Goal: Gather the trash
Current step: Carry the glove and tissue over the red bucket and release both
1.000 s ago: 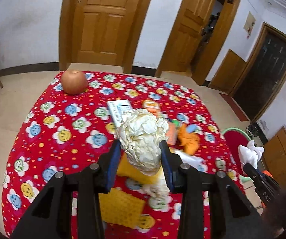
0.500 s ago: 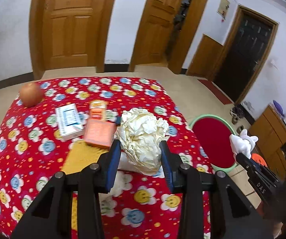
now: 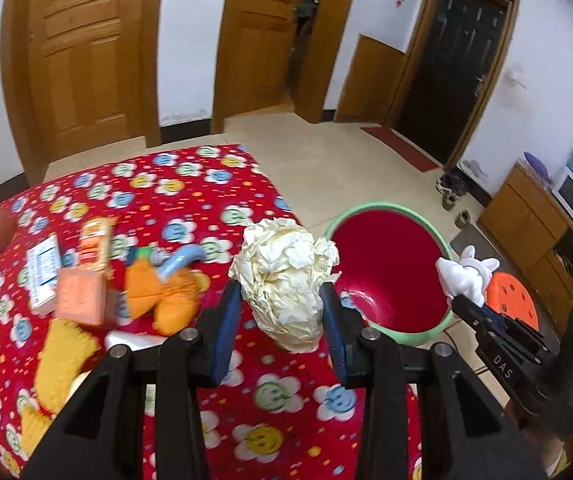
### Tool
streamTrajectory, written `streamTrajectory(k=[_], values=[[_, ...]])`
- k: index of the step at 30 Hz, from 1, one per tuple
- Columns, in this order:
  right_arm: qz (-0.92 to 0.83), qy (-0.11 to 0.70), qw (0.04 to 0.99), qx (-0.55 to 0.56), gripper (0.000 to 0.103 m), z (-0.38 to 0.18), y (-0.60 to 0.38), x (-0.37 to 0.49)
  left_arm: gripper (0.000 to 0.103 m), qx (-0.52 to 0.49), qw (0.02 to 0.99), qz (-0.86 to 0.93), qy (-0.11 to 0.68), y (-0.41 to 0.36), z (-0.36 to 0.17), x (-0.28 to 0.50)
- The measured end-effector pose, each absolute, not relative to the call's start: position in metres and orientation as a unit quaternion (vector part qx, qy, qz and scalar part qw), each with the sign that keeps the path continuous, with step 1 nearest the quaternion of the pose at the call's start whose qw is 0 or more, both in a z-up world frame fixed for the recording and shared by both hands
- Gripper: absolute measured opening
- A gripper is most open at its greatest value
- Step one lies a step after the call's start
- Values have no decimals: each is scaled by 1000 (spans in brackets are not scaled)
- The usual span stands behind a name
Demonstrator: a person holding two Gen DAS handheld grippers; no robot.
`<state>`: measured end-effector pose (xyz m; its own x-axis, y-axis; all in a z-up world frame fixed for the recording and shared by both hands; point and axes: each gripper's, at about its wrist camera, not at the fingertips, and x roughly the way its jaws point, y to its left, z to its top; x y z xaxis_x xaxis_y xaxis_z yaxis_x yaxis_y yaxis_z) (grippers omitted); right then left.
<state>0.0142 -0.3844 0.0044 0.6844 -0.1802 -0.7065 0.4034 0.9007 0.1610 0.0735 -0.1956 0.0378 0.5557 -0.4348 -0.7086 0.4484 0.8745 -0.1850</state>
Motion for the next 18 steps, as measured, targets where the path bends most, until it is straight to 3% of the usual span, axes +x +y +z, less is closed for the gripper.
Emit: streamTrajectory(k=[18], values=[[-175, 375, 895, 169, 25, -22, -427, 27, 40, 55, 856, -288, 426, -276, 7, 94]])
